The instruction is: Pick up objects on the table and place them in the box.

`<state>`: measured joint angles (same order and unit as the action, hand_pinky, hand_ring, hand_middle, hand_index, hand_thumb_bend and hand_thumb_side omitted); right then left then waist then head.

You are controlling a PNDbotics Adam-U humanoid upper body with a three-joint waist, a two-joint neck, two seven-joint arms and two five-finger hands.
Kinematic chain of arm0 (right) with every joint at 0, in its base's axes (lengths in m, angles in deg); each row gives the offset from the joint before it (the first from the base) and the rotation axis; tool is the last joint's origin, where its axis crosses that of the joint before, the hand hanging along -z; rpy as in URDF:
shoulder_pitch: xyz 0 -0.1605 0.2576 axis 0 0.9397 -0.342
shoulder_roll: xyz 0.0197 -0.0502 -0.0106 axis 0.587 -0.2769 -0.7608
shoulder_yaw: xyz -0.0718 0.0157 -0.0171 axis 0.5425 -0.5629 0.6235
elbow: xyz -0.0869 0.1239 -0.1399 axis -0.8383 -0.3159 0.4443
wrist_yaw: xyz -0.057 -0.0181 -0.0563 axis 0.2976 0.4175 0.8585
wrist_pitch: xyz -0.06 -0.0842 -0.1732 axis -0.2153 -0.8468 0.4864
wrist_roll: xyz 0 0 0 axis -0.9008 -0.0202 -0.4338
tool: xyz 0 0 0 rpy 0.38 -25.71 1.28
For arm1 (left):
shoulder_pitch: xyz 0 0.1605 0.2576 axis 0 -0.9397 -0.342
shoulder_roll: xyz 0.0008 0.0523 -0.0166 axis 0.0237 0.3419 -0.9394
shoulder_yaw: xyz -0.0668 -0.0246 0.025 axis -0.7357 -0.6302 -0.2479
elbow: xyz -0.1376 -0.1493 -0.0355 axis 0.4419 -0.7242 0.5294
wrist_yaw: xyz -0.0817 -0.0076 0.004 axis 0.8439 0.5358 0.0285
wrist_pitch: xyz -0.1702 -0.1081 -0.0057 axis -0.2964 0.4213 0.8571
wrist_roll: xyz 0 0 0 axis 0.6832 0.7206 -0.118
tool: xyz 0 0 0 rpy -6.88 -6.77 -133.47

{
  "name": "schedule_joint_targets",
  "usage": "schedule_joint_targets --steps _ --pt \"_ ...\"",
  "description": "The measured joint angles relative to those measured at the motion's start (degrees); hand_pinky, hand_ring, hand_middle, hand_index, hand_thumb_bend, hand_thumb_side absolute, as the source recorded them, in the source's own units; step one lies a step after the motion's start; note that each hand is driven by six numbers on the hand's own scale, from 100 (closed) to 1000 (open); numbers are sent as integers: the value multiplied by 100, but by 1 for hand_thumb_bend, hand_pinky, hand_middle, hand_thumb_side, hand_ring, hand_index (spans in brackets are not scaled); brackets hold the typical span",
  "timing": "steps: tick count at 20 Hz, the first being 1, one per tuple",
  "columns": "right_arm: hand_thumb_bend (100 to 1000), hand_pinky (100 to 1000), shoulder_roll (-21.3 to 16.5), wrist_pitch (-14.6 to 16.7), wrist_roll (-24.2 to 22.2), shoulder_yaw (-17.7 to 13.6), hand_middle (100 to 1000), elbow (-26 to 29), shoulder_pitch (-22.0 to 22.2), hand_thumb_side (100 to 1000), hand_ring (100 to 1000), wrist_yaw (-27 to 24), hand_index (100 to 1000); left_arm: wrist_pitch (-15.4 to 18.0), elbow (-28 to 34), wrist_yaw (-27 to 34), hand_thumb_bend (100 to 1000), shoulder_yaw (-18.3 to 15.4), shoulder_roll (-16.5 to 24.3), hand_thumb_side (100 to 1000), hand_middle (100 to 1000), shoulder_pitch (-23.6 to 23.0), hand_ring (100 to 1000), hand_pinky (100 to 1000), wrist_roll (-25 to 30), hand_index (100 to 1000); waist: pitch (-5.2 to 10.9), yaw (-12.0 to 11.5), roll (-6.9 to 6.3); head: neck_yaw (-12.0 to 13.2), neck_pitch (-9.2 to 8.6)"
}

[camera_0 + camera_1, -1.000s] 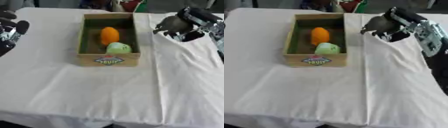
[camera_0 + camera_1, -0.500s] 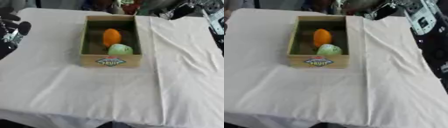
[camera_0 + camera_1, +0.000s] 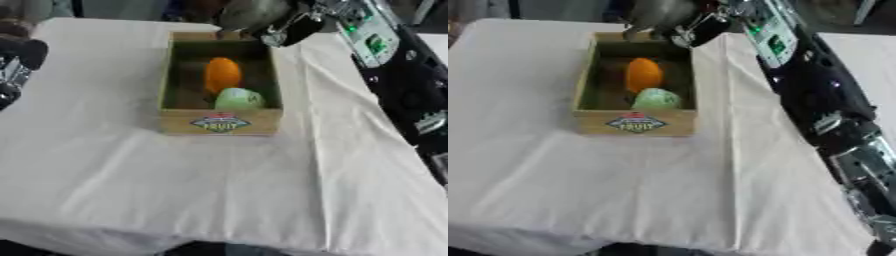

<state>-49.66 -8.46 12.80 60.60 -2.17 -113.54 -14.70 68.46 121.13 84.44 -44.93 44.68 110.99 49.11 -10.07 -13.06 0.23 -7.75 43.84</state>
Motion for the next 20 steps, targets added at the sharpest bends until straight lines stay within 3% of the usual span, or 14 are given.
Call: schedule_joint_targets --steps 11,15,18,20 --pt "277 504 617 281 223 60 468 -716 -3 159 456 1175 616 2 121 18 702 93 -151 567 623 152 630 578 105 819 -65 -285 -31 -195 0" --pt "361 536 699 175 360 14 541 -939 -2 318 507 1579 738 0 123 39 702 106 -196 567 623 170 630 577 136 825 -75 -349 -45 -235 0" --pt "495 584 701 -113 497 -31 657 -1013 0 517 597 1857 865 -6 123 54 702 107 -197 569 623 170 630 577 148 824 -76 -351 -47 -249 0" --pt "515 607 700 -344 543 -58 714 -1043 1 587 646 1994 897 -8 123 54 703 107 -198 568 623 169 629 576 151 824 -75 -341 -47 -250 0"
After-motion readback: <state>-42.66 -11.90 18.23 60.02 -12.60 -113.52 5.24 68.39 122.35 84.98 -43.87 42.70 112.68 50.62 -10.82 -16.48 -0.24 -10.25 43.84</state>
